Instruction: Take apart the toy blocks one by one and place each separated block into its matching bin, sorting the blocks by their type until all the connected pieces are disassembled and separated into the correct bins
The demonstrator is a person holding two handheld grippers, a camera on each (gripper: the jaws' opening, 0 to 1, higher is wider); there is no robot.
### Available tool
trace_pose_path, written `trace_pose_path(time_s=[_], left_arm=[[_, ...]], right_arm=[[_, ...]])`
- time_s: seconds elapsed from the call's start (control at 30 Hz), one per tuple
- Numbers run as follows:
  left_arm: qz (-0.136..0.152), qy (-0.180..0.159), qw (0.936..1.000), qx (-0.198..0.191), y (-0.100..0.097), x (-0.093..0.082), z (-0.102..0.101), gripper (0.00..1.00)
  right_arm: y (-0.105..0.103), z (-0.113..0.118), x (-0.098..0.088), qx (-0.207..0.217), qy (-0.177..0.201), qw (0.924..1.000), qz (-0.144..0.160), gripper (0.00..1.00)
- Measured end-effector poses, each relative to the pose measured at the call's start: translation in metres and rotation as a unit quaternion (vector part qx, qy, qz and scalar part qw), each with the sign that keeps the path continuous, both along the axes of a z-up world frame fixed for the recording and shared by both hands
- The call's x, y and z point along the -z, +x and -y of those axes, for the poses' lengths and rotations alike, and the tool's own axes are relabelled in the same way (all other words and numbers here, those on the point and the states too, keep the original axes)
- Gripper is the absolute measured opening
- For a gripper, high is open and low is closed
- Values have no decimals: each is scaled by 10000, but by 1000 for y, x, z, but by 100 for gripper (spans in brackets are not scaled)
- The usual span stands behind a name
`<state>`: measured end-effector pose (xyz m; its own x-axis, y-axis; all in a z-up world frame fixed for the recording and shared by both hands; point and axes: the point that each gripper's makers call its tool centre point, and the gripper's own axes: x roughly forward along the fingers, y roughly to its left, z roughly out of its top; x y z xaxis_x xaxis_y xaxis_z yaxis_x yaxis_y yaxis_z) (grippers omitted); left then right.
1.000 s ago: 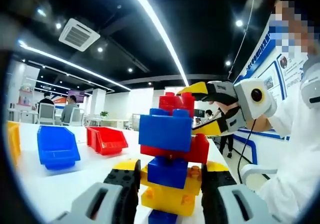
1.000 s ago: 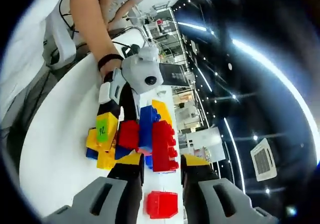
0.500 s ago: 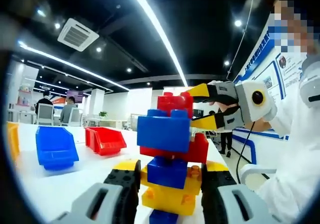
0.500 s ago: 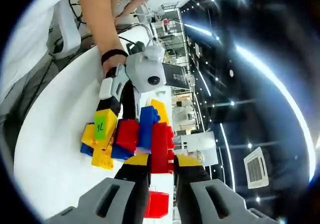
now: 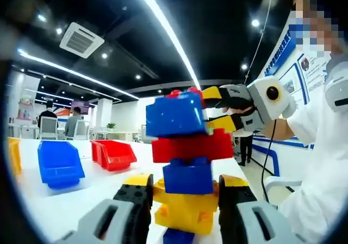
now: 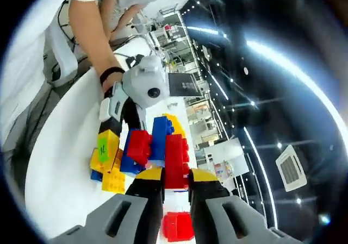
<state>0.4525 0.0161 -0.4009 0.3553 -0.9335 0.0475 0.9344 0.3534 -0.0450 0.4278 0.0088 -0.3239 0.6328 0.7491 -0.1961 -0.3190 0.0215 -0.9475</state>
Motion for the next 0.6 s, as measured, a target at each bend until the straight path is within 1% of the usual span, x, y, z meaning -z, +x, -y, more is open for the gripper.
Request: trace_pose_path(time_s=[0.07,0.1,0.13,0.2,0.27,0.33,0.4,0.43,0.47,0.5,0.53,0.57,0.6], left_arm=[[15,8,10000,-10,0,0,1,48],[25,8,10000,0,-1,0,1,49],[16,-2,10000,-3,-3,0,2,49],[-60,-11,10000,-34,-3,0,4,49],[-94,84,9999,-37,-5,4,4,49],[-160,85,9998,6,-8,5,6,55],[-301,-297,9991,58,-9,-8,6,64],[-297,-456,9985,36,-8,-16,2,65],[-284,-578,9979,15,-7,-22,-2,65],[-276,-620,9977,-26,-5,-27,-6,64],[-222,-712,9972,-2,-6,-35,-8,63],[-227,-816,9964,58,-8,-44,-9,62],[-218,-836,9962,110,-10,-50,-9,60]], right_arm=[[-2,-3,3,-52,16,10000,-54,17],[1,-1,4,-13,-138,9998,164,17],[3,1,7,11,-289,9991,315,18],[4,2,10,-3,-263,9992,308,18],[5,4,9,3,-248,9993,293,18],[6,6,11,22,-286,9990,340,18],[3,6,7,28,-292,9990,338,18],[2,6,8,18,-302,9989,350,18],[2,6,9,2,-324,9988,373,18],[1,6,9,-4,-330,9987,384,18],[0,5,9,-29,-348,9986,404,18],[0,5,9,-42,-363,9985,418,18],[1,4,8,-51,-371,9984,420,18]])
